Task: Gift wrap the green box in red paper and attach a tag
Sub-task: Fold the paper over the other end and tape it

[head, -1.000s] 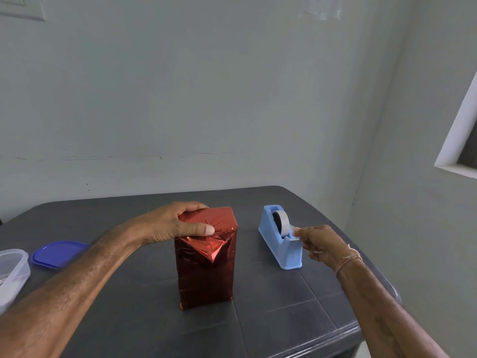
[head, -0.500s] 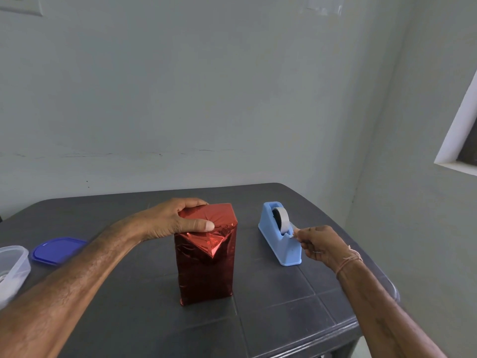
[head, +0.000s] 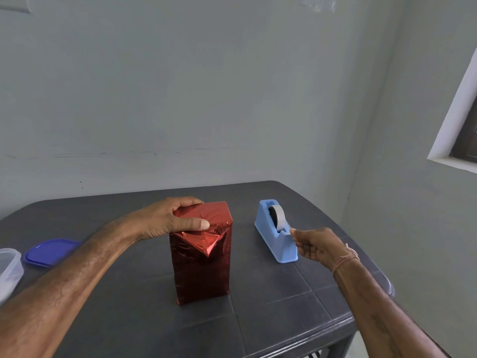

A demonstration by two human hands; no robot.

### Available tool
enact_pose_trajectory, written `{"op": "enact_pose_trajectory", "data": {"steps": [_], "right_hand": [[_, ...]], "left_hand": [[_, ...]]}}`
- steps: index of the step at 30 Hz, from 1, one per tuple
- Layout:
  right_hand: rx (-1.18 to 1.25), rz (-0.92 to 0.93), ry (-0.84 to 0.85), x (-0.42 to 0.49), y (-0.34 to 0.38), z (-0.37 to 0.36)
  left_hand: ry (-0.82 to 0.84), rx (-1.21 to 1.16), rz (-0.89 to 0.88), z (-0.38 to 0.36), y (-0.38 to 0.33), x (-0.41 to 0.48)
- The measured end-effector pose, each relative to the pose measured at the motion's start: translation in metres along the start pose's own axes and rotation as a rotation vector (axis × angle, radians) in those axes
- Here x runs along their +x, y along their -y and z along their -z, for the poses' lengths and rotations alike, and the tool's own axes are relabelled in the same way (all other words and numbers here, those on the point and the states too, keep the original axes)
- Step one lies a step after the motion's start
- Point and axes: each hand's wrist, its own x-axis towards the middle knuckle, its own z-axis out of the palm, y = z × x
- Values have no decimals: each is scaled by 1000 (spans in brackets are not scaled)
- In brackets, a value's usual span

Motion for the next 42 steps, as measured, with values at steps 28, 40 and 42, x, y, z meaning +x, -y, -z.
{"op": "enact_pose_trajectory", "data": {"steps": [28, 40, 42], "right_hand": [[-6, -76, -36, -4, -19, -8], [153, 54, -84, 3, -52, -14], [165, 71, -88, 3, -56, -15]], "left_hand": [[2, -28, -41, -1, 1, 1], [0, -11, -27, 0, 0, 2], [7, -16, -34, 0, -1, 2]]}}
